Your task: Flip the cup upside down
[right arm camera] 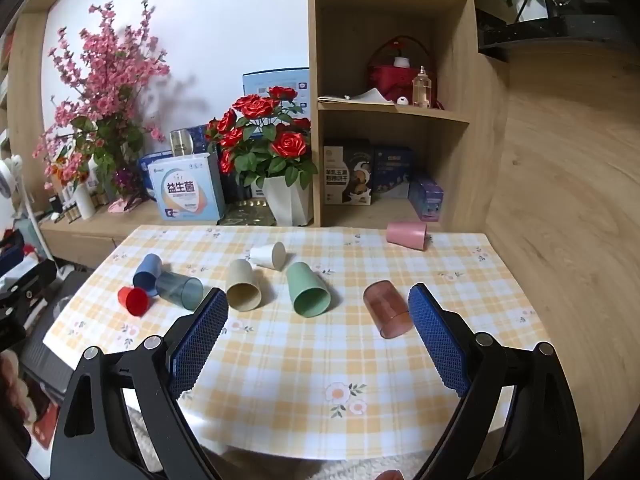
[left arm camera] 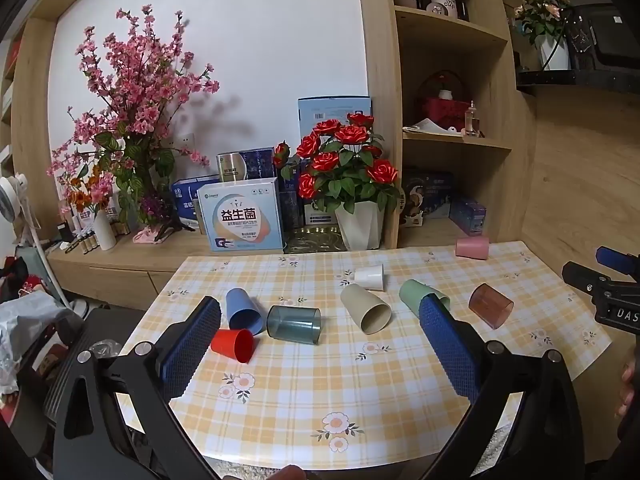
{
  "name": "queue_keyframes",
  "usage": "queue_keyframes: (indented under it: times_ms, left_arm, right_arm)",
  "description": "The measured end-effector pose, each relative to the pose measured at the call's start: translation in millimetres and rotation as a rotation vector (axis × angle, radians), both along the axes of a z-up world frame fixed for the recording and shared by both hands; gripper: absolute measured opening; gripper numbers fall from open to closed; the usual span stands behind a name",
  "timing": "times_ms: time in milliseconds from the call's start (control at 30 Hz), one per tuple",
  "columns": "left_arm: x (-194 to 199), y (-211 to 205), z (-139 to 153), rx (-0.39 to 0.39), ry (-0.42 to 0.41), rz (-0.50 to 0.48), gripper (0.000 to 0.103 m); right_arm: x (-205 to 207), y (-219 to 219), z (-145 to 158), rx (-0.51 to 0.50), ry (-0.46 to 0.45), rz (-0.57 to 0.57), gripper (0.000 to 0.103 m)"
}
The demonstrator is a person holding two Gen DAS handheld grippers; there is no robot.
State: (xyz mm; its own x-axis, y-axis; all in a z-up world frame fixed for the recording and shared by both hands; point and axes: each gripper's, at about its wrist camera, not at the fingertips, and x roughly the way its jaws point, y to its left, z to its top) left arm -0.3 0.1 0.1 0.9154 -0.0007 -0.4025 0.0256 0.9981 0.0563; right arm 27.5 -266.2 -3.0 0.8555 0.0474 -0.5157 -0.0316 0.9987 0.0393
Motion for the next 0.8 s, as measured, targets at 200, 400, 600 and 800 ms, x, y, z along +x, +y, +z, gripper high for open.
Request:
queue_keyframes:
  times_ms: [200,400,600,800]
  left_arm:
    - [-0.1,-0.1,-0.2,0.005,0.000,0.001,0.097]
    - [-0.3,-0.3,-0.3,0.004,0.003,0.000,0.097]
    - [1.6,-3.9,-2.5,-0.001,0.006,-0.001,0.097]
    - [0.9,-2.9,-2.7,0.000,0.007,-0.003,0.097]
  right_arm:
    - [0.3,-0.3,-0.4,-0.006,-0.003,0.000,0.089]
    - [0.9,-0.9,-1.0,-0.005,0.000,0.000,0.089]
    - [0.1,-0.7,-0.8,-0.005,-0.001,-0.003,0.089]
    - [0.1,-1.0,0.4,-0.002,0.001,-0.002,0.089]
